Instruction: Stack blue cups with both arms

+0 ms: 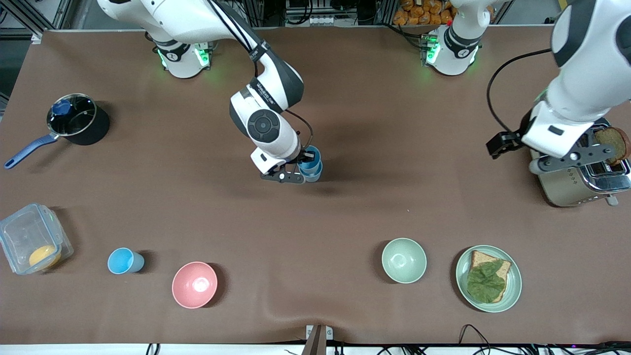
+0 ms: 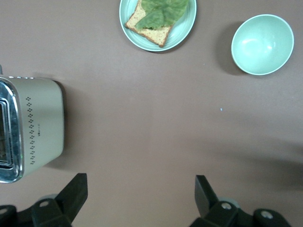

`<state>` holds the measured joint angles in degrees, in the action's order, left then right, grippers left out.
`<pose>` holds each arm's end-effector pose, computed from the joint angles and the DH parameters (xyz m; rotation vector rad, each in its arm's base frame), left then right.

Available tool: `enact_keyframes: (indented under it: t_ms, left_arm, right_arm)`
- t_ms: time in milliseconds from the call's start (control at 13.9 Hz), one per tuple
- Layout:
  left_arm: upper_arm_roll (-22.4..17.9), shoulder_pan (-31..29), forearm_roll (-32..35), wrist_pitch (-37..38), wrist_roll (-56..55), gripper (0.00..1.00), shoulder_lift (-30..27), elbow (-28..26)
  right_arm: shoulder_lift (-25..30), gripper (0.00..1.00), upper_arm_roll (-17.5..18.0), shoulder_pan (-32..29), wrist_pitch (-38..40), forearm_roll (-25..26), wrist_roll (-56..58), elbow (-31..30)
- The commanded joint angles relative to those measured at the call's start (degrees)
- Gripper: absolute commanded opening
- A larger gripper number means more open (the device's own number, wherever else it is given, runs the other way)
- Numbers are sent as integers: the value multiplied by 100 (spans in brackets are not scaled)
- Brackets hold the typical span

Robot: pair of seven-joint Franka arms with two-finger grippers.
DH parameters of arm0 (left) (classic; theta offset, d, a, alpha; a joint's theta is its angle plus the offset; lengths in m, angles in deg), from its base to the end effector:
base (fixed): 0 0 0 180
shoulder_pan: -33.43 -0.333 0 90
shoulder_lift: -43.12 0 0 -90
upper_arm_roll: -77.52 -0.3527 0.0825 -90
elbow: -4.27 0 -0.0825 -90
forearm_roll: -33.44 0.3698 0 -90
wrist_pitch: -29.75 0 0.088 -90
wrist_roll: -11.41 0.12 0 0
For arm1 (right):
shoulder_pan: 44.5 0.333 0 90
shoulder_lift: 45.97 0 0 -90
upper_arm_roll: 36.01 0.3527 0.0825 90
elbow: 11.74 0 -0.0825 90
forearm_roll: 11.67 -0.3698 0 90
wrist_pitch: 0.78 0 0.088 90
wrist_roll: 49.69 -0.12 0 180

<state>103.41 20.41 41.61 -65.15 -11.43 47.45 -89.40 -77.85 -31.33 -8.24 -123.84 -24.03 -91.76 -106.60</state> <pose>0.5575 -0.1017 0.5889 -3.0143 -0.2399 0.0162 0.5134 0.4504 0.3109 -2.9959 0.2320 0.2924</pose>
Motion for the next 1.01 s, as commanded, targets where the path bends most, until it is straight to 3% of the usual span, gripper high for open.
enact_keyframes:
  t_ms: [0, 72, 144, 288, 432, 577, 793, 937]
  left_arm:
    - [30, -60, -140, 156, 175, 100, -319, -161]
    - [30, -60, -140, 218, 184, 100, -363, -161]
    - [30, -60, -140, 236, 193, 100, -372, -161]
    - [13, -87, -167, 236, 289, 100, -503, -161]
    - [-546, 368, -193, 306, 543, 100, -679, -239]
    - [-1232, 818, -237, 429, 710, 100, -706, -205]
    - [-1726, 959, -500, 438, 1212, 100, -776, -178]
    - [-1859, 1074, -501, 438, 1230, 100, -759, -117]
  right_arm:
    - [-89, 23, -73, 91, 71, 15, -108, 188]
    - [-81, 87, -82, 74, 80, 24, -108, 214]
    - [-37, 100, -99, 56, 80, 41, -65, 214]
    - [42, 100, -99, -57, 133, 32, 6, 240]
    - [279, 100, -99, -216, 316, 32, 302, 179]
    - [664, 100, -108, -671, 1104, 67, 1161, 144]
    - [1341, 100, -143, -1531, 1705, 129, 2630, -198]
    - [1798, 100, -152, -2129, 2064, 592, 3281, -252]
